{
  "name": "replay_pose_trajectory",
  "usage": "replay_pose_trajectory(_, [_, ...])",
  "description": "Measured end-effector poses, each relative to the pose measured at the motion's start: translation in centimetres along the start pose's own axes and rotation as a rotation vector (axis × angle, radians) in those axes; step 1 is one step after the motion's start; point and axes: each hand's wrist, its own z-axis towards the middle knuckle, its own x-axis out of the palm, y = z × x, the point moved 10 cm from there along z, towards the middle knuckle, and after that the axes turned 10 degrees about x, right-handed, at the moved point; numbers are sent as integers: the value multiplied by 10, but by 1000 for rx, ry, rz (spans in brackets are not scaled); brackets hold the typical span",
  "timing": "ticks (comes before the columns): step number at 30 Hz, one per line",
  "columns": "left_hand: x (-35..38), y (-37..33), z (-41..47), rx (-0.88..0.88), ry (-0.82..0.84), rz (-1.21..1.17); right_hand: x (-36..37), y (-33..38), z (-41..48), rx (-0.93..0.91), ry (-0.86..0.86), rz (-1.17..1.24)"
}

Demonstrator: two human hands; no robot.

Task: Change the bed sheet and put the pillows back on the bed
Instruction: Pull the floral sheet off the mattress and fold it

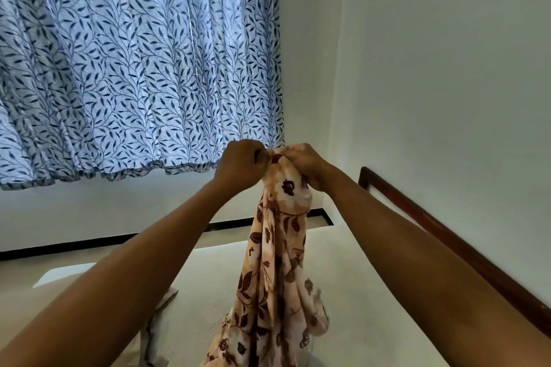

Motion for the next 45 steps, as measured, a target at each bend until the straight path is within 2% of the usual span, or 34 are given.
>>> replay_pose_trajectory(3, [-8,-4,8,13,-22,-28,3,-16,0,36,-43,-115])
replay_pose_trajectory(6, [-13,6,10,-80,-65,-117,14,-24,-3,74,-25,-228])
replay_pose_trajectory(9, [-7,13,6,-141,-56,-150,15,-2,-17,-198,-81,-286])
replay_pose_trajectory(12, [-1,22,2,-194,-59,-236,13,13,-42,-493,-260,-305])
replay_pose_trajectory(14, [1,26,0,-212,-63,-280,25,11,-48,-560,-295,-393])
replay_pose_trajectory(19, [2,39,-11,-211,-19,-381,33,-2,-39,-583,-155,-445])
replay_pose_trajectory(23, [9,49,-29,-209,148,-591,23,-21,-19,-302,71,-136])
replay_pose_trajectory(26, [16,46,-41,-209,282,-687,22,-23,-15,-168,109,14])
replay_pose_trajectory(29, [16,45,-47,-261,211,-764,31,-12,-17,-166,75,15])
replay_pose_trajectory(31, [14,52,-48,-347,67,-808,37,2,-23,-309,-14,-212])
replay_pose_trajectory(33, [12,59,-48,-418,-59,-787,39,14,-32,-429,-135,-460])
replay_pose_trajectory(35, [11,60,-46,-428,-118,-694,35,22,-36,-458,-253,-593])
replay_pose_trajectory(38, [11,58,-45,-418,-132,-527,43,24,-36,-418,-229,-608])
replay_pose_trajectory(41, [5,46,-42,-316,-159,-393,54,23,-34,-396,-154,-581])
replay_pose_trajectory(45, [-3,39,-43,-246,-144,-208,25,3,-28,-304,-294,-659])
